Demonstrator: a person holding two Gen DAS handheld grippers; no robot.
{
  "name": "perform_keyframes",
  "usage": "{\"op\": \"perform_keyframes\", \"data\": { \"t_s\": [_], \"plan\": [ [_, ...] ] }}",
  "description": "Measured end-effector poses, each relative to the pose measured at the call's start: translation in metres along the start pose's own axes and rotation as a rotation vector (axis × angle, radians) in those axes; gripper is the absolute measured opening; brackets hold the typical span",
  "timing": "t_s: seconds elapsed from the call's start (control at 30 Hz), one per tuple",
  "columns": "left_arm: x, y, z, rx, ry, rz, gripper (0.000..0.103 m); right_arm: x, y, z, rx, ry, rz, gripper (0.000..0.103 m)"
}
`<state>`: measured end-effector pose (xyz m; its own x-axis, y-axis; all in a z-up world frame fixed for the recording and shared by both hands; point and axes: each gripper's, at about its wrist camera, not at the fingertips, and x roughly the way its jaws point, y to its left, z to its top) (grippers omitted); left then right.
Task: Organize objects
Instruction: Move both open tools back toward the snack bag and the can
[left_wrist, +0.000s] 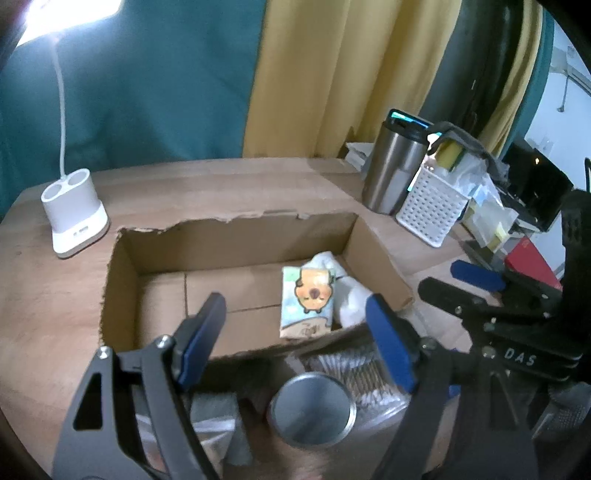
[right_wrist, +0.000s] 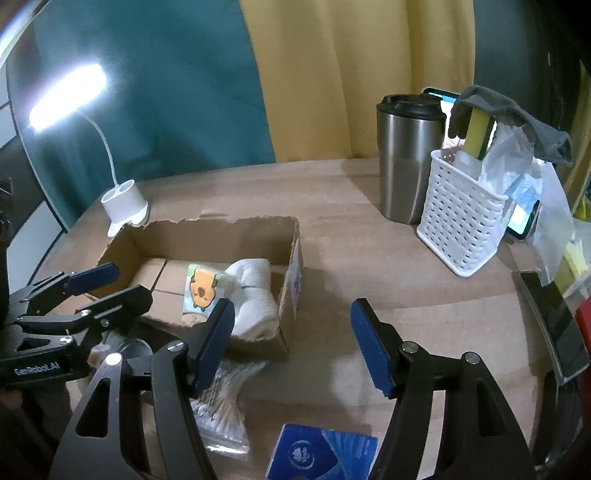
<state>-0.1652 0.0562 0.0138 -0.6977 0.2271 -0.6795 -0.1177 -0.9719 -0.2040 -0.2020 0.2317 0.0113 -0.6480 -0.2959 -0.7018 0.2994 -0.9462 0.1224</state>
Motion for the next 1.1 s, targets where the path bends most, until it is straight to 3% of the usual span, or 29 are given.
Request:
{"op": "perform_keyframes", "data": {
  "t_s": [0.13,1.1],
  "plan": [
    [-0.008,0.003,-0.005,-0.011,-0.012,-0.009,0.09,-0.006,0.007,-0.004,-0.012,0.001,-0.003,0.069],
    [-0.052,0.044,-0.049,-0.091,-0.018,0.029,0.09,-0.023,0.049,-0.034,-0.07,0.012,0.023,0.069]
  ]
}}
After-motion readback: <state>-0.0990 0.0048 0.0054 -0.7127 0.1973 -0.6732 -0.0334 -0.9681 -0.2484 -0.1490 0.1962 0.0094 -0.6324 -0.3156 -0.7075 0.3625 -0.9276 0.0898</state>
